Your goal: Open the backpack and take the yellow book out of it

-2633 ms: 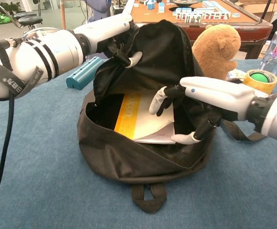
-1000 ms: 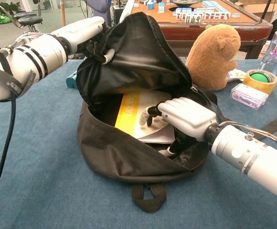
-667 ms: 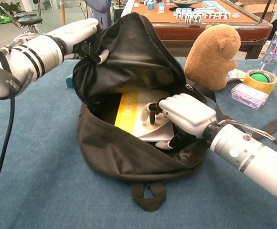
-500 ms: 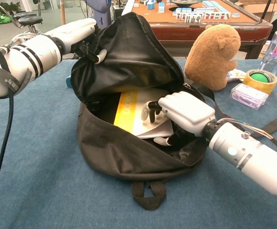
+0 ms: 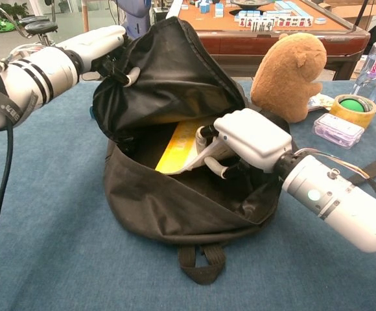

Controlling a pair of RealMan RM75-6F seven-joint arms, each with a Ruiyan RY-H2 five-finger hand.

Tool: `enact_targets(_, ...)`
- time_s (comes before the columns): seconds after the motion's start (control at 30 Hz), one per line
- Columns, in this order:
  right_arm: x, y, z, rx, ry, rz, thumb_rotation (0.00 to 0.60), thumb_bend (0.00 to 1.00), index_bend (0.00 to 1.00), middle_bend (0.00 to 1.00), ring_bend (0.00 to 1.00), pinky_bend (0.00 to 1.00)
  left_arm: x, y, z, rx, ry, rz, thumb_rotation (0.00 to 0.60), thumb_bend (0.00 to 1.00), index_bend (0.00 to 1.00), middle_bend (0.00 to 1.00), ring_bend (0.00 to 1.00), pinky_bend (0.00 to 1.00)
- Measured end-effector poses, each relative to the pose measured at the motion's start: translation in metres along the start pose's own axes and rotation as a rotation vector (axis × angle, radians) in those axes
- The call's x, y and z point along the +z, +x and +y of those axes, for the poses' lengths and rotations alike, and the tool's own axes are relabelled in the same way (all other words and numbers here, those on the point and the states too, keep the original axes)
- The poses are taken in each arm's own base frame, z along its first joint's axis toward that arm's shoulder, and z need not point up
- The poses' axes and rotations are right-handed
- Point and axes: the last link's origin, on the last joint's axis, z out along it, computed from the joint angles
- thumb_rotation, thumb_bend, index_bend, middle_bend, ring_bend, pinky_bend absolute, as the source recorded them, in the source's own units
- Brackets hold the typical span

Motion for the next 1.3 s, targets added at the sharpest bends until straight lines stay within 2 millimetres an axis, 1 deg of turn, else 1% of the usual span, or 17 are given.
enact_targets(0.2, -0.004, 0.012, 0.000, 0.027, 0.015, 0.037, 0.600, 0.60, 0.79, 0.68, 0.63, 0.67, -0.001, 0.000, -0.001, -0.002, -0.005, -0.002, 0.600, 0.57, 0.61, 0.70, 0.61, 0.54)
enact_targets(0.4, -0.011, 0.033, -0.005, 0.081, 0.046, 0.068, 0.600, 0.60, 0.81, 0.70, 0.65, 0.67, -0.003, -0.001, -0.001, 0.000, -0.005, -0.009, 0.600, 0.56, 0.60, 0.70, 0.61, 0.54)
enact_targets(0.6, -0.019, 0.066, -0.012, 0.127, 0.084, 0.097, 0.600, 0.60, 0.81, 0.70, 0.65, 0.67, -0.005, -0.003, 0.002, 0.001, -0.014, -0.019, 0.600, 0.54, 0.59, 0.69, 0.61, 0.53)
enact_targets(0.7, -0.024, 0.087, -0.016, 0.138, 0.102, 0.115, 0.600, 0.60, 0.81, 0.70, 0.65, 0.67, -0.007, -0.004, 0.005, -0.004, -0.020, -0.025, 0.600, 0.53, 0.58, 0.69, 0.60, 0.53)
enact_targets(0.73, -0.027, 0.099, -0.016, 0.138, 0.108, 0.126, 0.600, 0.60, 0.81, 0.70, 0.65, 0.67, -0.008, -0.004, 0.006, -0.005, -0.023, -0.027, 0.600, 0.52, 0.58, 0.69, 0.60, 0.53)
enact_targets(0.77, -0.028, 0.103, -0.017, 0.137, 0.111, 0.130, 0.600, 0.60, 0.81, 0.70, 0.65, 0.67, -0.009, -0.004, 0.007, -0.005, -0.026, -0.029, 0.600, 0.52, 0.57, 0.69, 0.60, 0.53)
enact_targets(0.83, -0.033, 0.119, -0.017, 0.141, 0.115, 0.146, 0.600, 0.60, 0.81, 0.70, 0.65, 0.68, -0.011, -0.005, 0.008, -0.007, -0.031, -0.037, 0.600, 0.50, 0.55, 0.68, 0.60, 0.53)
enact_targets(0.93, -0.039, 0.142, -0.016, 0.157, 0.117, 0.168, 0.600, 0.60, 0.81, 0.70, 0.65, 0.68, -0.015, -0.006, 0.011, -0.007, -0.043, -0.058, 0.600, 0.45, 0.49, 0.66, 0.59, 0.51)
enact_targets(1.03, -0.045, 0.167, -0.013, 0.174, 0.112, 0.191, 0.600, 0.60, 0.81, 0.70, 0.65, 0.68, -0.023, -0.008, 0.015, 0.007, -0.060, -0.086, 0.600, 0.38, 0.41, 0.62, 0.58, 0.49)
enact_targets(1.1, -0.049, 0.183, -0.010, 0.181, 0.107, 0.206, 0.600, 0.60, 0.81, 0.70, 0.65, 0.68, -0.029, -0.009, 0.016, 0.015, -0.070, -0.107, 0.600, 0.35, 0.36, 0.59, 0.55, 0.46)
enact_targets(1.13, -0.051, 0.193, -0.007, 0.180, 0.102, 0.217, 0.600, 0.60, 0.81, 0.70, 0.65, 0.68, -0.031, -0.009, 0.017, 0.017, -0.074, -0.116, 0.600, 0.32, 0.33, 0.56, 0.53, 0.45)
enact_targets(1.23, -0.057, 0.219, 0.000, 0.179, 0.085, 0.248, 0.600, 0.60, 0.81, 0.70, 0.65, 0.68, -0.040, -0.008, 0.019, 0.019, -0.084, -0.156, 0.596, 0.27, 0.22, 0.43, 0.41, 0.37)
enact_targets(1.27, -0.059, 0.226, 0.002, 0.181, 0.078, 0.258, 0.600, 0.60, 0.81, 0.70, 0.65, 0.68, -0.043, -0.008, 0.020, 0.021, -0.088, -0.168, 0.585, 0.26, 0.19, 0.38, 0.37, 0.35)
enact_targets(1.3, -0.061, 0.232, 0.005, 0.184, 0.071, 0.267, 0.600, 0.60, 0.81, 0.70, 0.65, 0.68, -0.048, -0.007, 0.021, 0.022, -0.094, -0.183, 0.573, 0.26, 0.17, 0.37, 0.36, 0.35)
